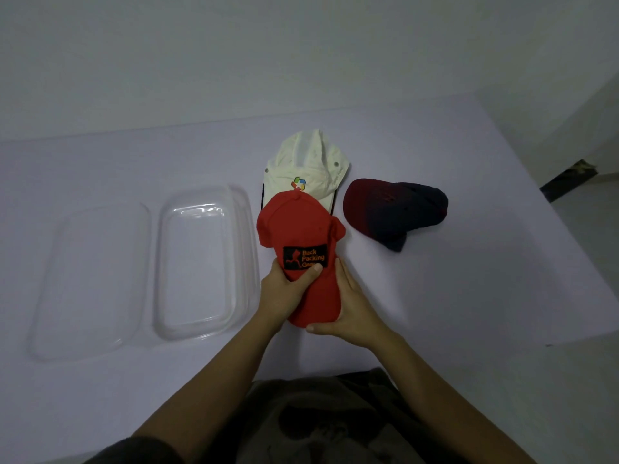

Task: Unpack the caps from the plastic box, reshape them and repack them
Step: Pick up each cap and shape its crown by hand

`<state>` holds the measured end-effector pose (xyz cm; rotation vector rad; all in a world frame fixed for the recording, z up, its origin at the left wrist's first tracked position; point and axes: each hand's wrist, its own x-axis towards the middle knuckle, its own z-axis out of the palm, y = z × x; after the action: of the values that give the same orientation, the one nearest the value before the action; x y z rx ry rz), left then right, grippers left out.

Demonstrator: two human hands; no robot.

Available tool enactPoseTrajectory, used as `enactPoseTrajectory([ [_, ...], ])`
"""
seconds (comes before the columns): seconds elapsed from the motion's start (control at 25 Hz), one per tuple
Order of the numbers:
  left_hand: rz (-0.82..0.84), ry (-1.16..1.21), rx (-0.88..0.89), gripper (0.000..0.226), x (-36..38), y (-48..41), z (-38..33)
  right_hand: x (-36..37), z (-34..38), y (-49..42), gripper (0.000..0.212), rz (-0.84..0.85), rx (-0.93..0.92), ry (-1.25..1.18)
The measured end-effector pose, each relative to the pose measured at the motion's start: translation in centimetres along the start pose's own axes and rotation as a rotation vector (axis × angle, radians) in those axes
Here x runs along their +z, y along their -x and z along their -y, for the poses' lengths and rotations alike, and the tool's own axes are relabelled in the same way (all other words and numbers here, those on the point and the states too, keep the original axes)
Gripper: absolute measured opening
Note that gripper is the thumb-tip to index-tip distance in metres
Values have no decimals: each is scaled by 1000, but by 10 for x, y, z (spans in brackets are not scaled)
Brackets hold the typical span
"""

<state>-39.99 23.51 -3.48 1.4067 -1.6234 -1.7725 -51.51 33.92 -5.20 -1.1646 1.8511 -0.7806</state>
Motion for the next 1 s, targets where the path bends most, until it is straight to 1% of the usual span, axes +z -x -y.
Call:
enactPoseTrajectory([
  [0.12, 37, -46, 38, 48, 2, -3, -5, -1, 0, 1, 119, 6, -11, -66],
  [0.2, 90, -62, 57, 48, 1, -5, -7, -3, 2, 3, 110, 11, -22, -124],
  [0.36, 107, -44, 35, 54, -2, -8, -10, -4, 6, 2, 118, -23, -25, -129],
  [0.44, 89, -43, 23, 58, -1, -10, -11, -6, 4, 0, 120, -32, -7, -142],
  [0.48, 71, -35, 19, 62, -2, -10, -12, -6, 3, -1, 118, -44, 8, -188],
  [0.52, 59, -23, 16, 65, -4, -9, -12, -8, 1, -1, 111, -59, 36, -298],
  [0.64, 78, 79, 3, 66, -8, -8, -12, -17, 5, -4, 76, -191, 153, -897],
  [0.72, 27, 297, -94, 56, -8, -5, -13, -20, 8, -8, 61, -287, 194, -1209],
  [0.8, -46, 551, -261, 33, -7, -2, -17, -21, 14, -8, 42, -324, 214, -1372],
  [0.84, -49, 611, -360, 28, -6, -1, -21, -22, 18, -7, 35, -322, 229, -1398],
  [0.92, -17, 635, -521, 28, -7, 3, -30, -28, 24, -5, 33, -313, 291, -1396],
  [1.0, -31, 621, -521, 37, -7, 2, -36, -33, 30, -8, 37, -330, 437, -1349],
])
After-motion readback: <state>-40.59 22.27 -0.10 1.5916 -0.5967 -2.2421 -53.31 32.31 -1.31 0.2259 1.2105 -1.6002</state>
